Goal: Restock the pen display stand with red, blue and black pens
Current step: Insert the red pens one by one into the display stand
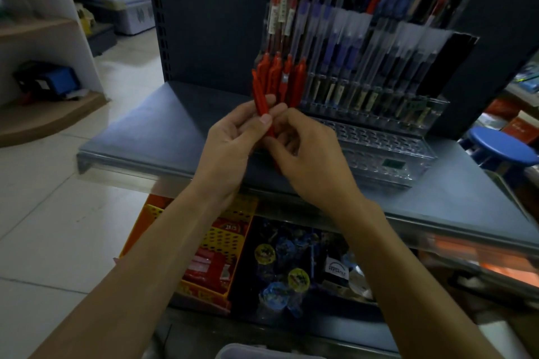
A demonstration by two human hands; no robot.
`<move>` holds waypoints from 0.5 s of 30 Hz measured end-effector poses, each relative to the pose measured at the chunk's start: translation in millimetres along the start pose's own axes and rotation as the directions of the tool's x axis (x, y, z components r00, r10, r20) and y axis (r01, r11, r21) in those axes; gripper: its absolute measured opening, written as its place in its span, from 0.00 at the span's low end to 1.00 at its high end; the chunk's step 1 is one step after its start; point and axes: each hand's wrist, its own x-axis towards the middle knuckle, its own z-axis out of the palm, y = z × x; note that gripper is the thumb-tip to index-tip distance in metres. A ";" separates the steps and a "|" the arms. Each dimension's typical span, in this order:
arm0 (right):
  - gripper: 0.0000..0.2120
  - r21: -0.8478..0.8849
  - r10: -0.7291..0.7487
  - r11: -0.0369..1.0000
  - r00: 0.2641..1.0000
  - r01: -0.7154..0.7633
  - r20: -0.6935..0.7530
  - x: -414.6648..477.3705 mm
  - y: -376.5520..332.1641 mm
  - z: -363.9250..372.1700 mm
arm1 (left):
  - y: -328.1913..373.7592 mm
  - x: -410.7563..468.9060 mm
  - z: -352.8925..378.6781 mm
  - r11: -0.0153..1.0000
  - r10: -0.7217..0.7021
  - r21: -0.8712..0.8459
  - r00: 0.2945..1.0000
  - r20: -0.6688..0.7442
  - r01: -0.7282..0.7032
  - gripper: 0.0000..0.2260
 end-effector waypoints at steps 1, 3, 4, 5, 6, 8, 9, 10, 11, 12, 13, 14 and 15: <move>0.03 0.020 0.013 1.000 1.000 -0.013 -0.003 0.9 0.5 -3.2 | 0.6 -0.4 -0.7 0.999 0.012 0.037 1.000 0.005 -0.013 0.12; 0.02 0.093 0.078 0.993 0.994 -0.071 -0.072 4.8 2.7 -12.1 | 0.9 -0.7 -5.6 0.981 0.058 0.186 0.998 -0.009 -0.055 0.12; 0.02 0.132 0.113 0.987 0.985 -0.095 -0.130 8.1 4.3 -17.4 | 0.7 -0.6 -10.2 0.945 0.097 0.314 0.995 -0.012 -0.088 0.12; 0.01 0.164 0.141 0.980 0.973 -0.111 -0.183 12.3 6.4 -22.6 | 0.2 -0.6 -15.4 0.875 0.137 0.467 0.990 0.009 -0.126 0.12; 0.01 0.182 0.160 0.976 0.962 -0.120 -0.223 16.6 8.2 -27.8 | -0.8 -1.3 -20.3 0.781 0.160 0.605 0.986 0.050 -0.157 0.13; 0.02 0.165 0.176 0.977 0.952 -0.137 -0.252 25.4 12.1 -35.2 | -1.7 -4.6 -27.4 0.630 0.156 0.756 0.982 0.103 -0.179 0.14; 0.03 0.139 0.180 0.979 0.953 -0.150 -0.245 29.3 13.8 -36.9 | -1.5 -6.4 -29.8 0.578 0.146 0.795 0.982 0.122 -0.185 0.14; 0.03 0.112 0.189 0.980 0.956 -0.167 -0.227 33.2 15.4 -37.2 | -1.4 -8.2 -31.4 0.515 0.144 0.834 0.979 0.144 -0.198 0.15; 0.04 0.088 0.195 0.980 0.959 -0.181 -0.203 36.5 15.7 -36.9 | -1.6 -9.7 -32.4 0.442 0.144 0.870 0.975 0.172 -0.219 0.16; 0.05 0.069 0.201 0.979 0.963 -0.191 -0.180 39.6 16.2 -35.8 | -2.4 -11.0 -33.9 0.374 0.143 0.894 0.968 0.206 -0.246 0.16; 0.05 0.044 0.204 0.979 0.965 -0.200 -0.162 41.8 16.4 -34.2 | -3.1 -12.2 -35.0 0.325 0.137 0.905 0.961 0.242 -0.275 0.17; 0.06 0.000 0.205 0.978 0.967 -0.207 -0.151 42.9 16.2 -32.7 | -4.2 -12.8 -35.7 0.288 0.126 0.910 0.954 0.272 -0.298 0.17; 0.07 -0.064 0.208 0.974 0.967 -0.219 -0.145 42.7 16.4 -30.5 | -5.4 -13.2 -36.4 0.256 0.114 0.914 0.948 0.296 -0.316 0.18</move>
